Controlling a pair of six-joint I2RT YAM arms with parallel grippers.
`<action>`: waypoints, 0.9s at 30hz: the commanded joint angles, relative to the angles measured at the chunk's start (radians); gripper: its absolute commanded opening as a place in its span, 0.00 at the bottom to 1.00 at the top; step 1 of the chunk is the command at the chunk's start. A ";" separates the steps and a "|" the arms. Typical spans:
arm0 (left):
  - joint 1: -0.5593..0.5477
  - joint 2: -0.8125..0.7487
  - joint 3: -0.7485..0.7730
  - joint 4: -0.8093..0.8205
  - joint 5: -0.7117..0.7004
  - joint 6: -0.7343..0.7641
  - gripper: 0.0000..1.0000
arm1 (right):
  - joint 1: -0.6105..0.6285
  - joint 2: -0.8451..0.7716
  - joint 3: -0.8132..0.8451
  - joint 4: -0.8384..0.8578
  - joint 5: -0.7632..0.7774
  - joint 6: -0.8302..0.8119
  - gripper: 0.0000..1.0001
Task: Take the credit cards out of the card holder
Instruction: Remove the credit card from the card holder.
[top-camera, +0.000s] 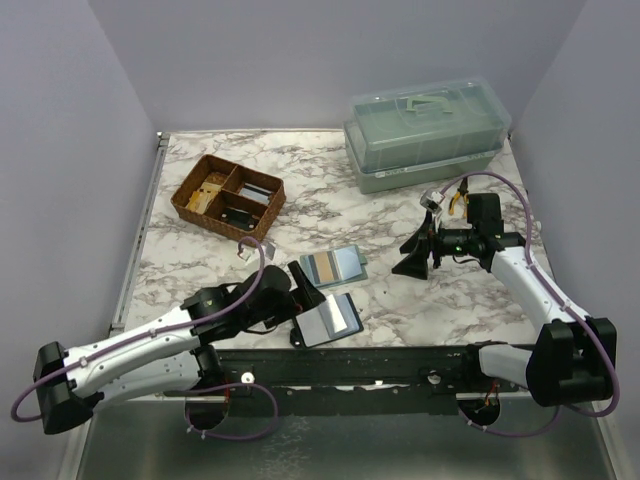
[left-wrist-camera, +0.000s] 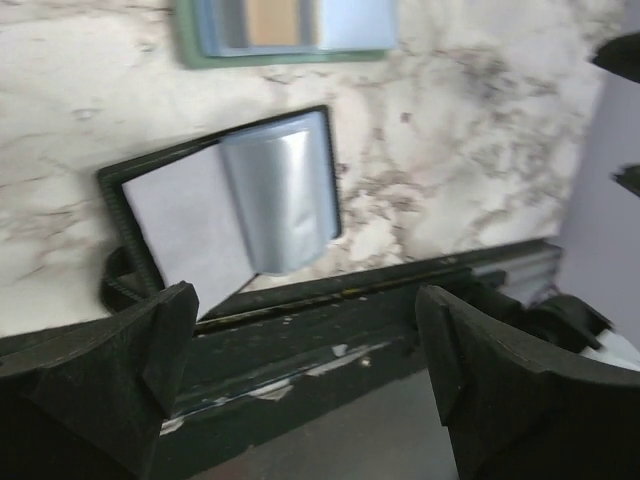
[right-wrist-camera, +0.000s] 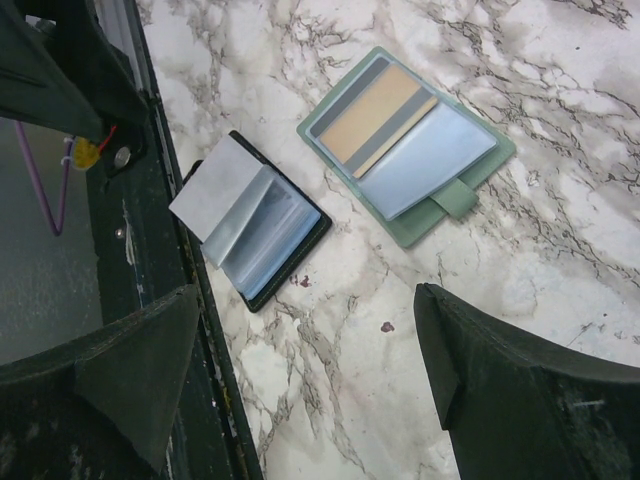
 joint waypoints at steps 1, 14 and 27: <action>0.028 -0.054 -0.100 0.342 0.120 0.100 0.95 | -0.004 0.011 -0.011 -0.008 -0.019 -0.015 0.95; -0.043 0.730 0.492 -0.364 -0.120 -0.011 0.80 | -0.005 0.019 -0.011 -0.008 -0.027 -0.019 0.95; -0.063 0.854 0.477 -0.301 -0.076 0.029 0.76 | -0.004 0.010 -0.012 -0.013 -0.030 -0.023 0.95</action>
